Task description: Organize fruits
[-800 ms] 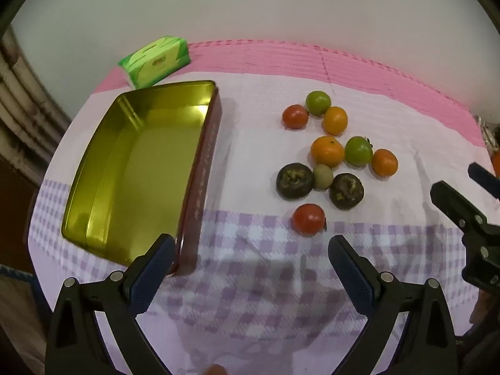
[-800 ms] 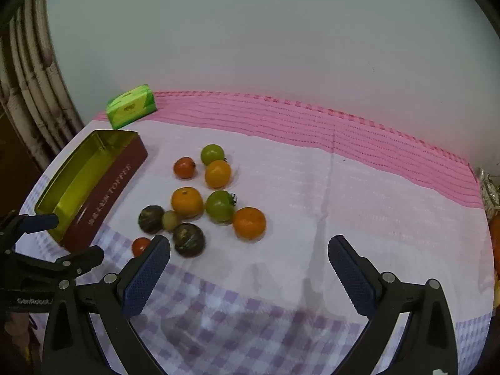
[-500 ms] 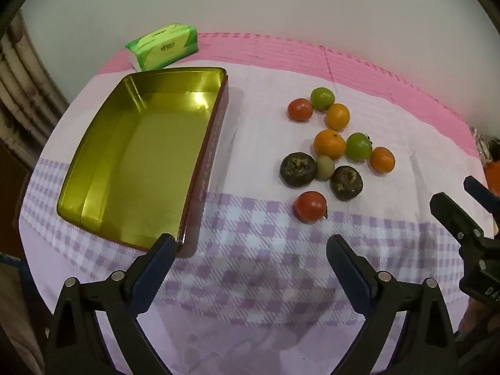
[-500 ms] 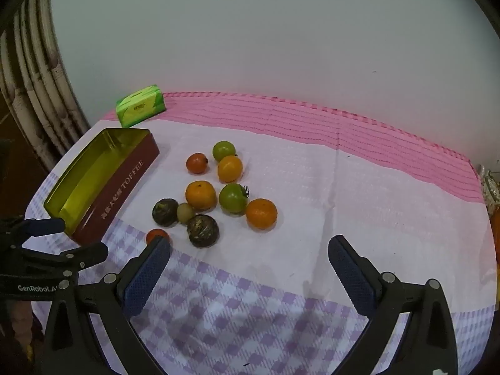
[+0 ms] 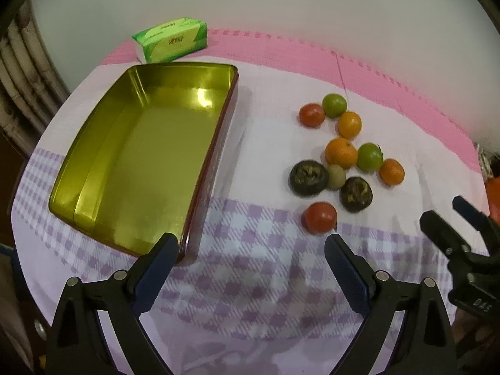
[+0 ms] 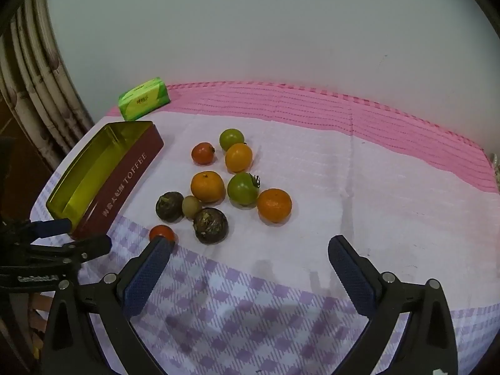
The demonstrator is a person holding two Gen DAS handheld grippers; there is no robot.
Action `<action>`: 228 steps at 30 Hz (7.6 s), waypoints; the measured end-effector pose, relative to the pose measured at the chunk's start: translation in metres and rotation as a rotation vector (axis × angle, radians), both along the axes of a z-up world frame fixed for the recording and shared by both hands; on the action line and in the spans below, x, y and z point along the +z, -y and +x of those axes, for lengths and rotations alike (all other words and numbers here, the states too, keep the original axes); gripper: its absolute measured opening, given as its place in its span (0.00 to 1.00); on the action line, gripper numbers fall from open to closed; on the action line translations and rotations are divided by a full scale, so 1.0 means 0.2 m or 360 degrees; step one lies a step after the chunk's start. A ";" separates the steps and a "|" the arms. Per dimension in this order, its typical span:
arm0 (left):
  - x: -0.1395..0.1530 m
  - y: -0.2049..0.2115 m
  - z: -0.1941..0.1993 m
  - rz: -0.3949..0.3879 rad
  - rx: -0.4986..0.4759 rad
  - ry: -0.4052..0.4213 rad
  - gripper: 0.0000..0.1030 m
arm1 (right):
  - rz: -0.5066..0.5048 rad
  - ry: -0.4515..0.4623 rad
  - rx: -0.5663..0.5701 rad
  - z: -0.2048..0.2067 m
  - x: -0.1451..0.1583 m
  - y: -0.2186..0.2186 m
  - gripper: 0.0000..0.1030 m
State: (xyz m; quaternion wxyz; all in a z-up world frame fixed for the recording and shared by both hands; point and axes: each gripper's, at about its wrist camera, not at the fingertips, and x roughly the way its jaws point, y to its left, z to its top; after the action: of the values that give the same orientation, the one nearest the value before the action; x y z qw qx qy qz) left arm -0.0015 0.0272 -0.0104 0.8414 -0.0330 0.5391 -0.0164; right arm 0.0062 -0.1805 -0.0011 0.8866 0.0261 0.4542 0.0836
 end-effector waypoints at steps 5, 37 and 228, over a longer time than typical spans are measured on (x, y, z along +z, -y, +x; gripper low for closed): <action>-0.02 0.00 0.02 0.0041 -0.0009 -0.0012 0.92 | 0.0024 -0.0051 0.0001 0.04 -0.06 0.00 0.98; -0.08 0.05 0.01 0.0266 -0.0013 -0.0027 0.92 | -0.0020 -0.0026 0.0034 0.11 -0.08 0.00 0.98; -0.02 -0.93 0.29 0.0153 0.0352 0.0145 0.62 | -0.0078 -0.0057 0.0522 0.55 -0.08 -1.07 0.47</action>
State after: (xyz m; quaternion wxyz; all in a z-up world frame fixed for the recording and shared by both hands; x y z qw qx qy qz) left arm 0.0559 0.2134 -0.0137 0.8623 -0.0511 0.4937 0.1009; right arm 0.1157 0.0342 -0.0162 0.8532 -0.0686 0.4700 0.2155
